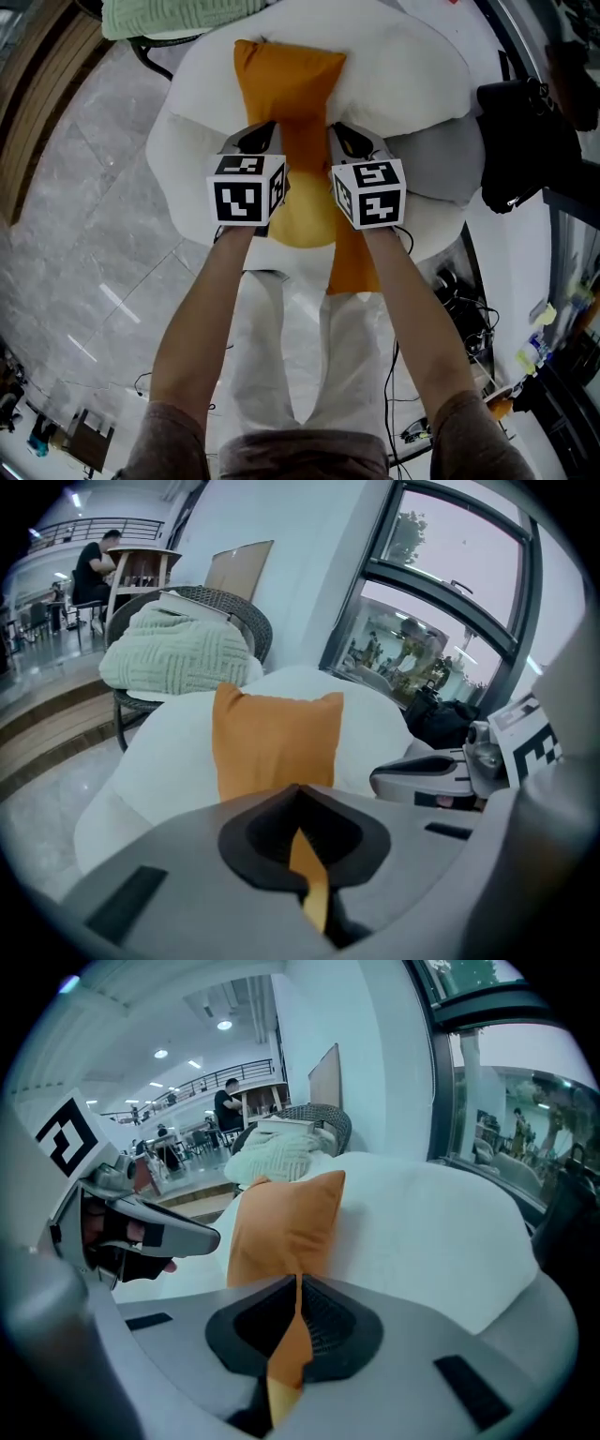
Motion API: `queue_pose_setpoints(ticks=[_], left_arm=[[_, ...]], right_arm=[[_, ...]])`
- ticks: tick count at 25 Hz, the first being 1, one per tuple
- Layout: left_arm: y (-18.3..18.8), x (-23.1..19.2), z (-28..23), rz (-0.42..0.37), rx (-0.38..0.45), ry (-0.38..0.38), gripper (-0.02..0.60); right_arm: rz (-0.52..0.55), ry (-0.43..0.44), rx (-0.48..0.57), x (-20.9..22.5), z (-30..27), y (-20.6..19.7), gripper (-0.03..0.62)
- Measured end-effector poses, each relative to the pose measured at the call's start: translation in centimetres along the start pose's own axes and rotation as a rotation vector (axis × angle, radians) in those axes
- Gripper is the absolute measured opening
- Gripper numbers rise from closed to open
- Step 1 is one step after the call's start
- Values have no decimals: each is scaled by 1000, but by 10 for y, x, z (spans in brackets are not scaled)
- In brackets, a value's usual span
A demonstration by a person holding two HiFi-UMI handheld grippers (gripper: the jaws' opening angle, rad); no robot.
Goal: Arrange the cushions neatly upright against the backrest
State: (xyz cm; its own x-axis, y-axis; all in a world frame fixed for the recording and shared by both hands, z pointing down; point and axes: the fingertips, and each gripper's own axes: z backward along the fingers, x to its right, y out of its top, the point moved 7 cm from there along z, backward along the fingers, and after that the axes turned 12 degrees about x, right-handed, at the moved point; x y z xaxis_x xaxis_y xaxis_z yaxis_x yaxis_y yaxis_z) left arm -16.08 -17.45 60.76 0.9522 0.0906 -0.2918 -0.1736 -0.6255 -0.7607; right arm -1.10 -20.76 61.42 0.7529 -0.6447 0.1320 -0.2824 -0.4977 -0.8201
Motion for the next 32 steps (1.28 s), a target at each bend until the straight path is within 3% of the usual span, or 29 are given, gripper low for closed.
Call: queue_pose_setpoints(ticks=[10,15,17,26,32], left_arm=[[-1,73,3,14,7,-78,16],[-24,119,-13,33,-25,-118,111],[-39,132,-20,42,-45,-127,124],[-128,160,-33,72,-173,-125,144],[-191,161,-38,120,-264,-135,164]], right_arm=[[-34,-50,2,46,70,-5,29],[-70,-36,-44,73,102,-35,39],[-111,-30,-74,82,112,-54,121],[-200,37,-218,88,130,-142,135],[-182,35,-278,85,118,-185,137]])
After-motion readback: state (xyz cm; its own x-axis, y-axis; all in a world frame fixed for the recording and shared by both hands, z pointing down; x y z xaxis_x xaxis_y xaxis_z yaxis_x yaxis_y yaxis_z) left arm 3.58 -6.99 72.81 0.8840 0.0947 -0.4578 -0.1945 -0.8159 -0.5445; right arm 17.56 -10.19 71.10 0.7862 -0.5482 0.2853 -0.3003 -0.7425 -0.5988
